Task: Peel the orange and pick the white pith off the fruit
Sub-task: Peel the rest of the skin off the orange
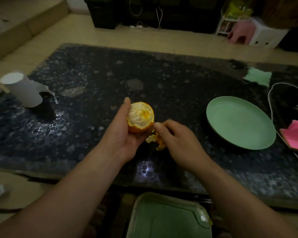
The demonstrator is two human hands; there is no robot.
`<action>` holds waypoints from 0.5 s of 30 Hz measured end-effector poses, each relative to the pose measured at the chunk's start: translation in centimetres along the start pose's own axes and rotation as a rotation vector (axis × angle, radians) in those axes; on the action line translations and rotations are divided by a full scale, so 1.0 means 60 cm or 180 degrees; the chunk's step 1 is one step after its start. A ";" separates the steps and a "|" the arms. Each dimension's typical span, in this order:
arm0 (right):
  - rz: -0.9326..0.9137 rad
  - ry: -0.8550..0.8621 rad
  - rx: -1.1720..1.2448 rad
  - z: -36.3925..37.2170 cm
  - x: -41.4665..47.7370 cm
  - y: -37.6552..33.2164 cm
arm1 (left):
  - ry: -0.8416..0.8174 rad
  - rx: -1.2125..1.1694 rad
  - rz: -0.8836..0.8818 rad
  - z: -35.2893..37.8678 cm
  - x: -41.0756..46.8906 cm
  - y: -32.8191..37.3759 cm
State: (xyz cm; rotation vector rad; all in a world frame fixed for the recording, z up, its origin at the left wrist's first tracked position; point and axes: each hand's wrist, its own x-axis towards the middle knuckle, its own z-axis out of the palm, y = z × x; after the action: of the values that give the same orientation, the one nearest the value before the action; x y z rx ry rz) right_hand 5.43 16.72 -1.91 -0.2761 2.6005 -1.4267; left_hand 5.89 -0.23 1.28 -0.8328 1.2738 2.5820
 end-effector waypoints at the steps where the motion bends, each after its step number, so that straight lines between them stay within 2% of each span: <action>1: 0.0159 -0.0172 0.0454 -0.001 -0.005 -0.009 | -0.0073 0.0092 0.0009 0.002 -0.001 -0.003; 2: 0.0232 -0.0272 0.0657 -0.001 -0.009 -0.017 | -0.0160 0.0176 -0.0009 0.005 -0.001 -0.007; 8: 0.0092 -0.0154 0.0705 -0.013 -0.016 -0.021 | -0.0361 0.0400 0.0104 0.019 -0.007 -0.009; 15: -0.0189 -0.0158 0.0202 -0.025 -0.020 -0.026 | -0.0315 0.0610 0.0285 0.017 -0.007 -0.007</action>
State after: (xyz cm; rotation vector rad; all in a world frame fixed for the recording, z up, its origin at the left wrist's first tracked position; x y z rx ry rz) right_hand 6.38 17.39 0.25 -0.3785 2.5224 -1.4987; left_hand 5.96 0.82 1.71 -0.6190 1.5306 2.4808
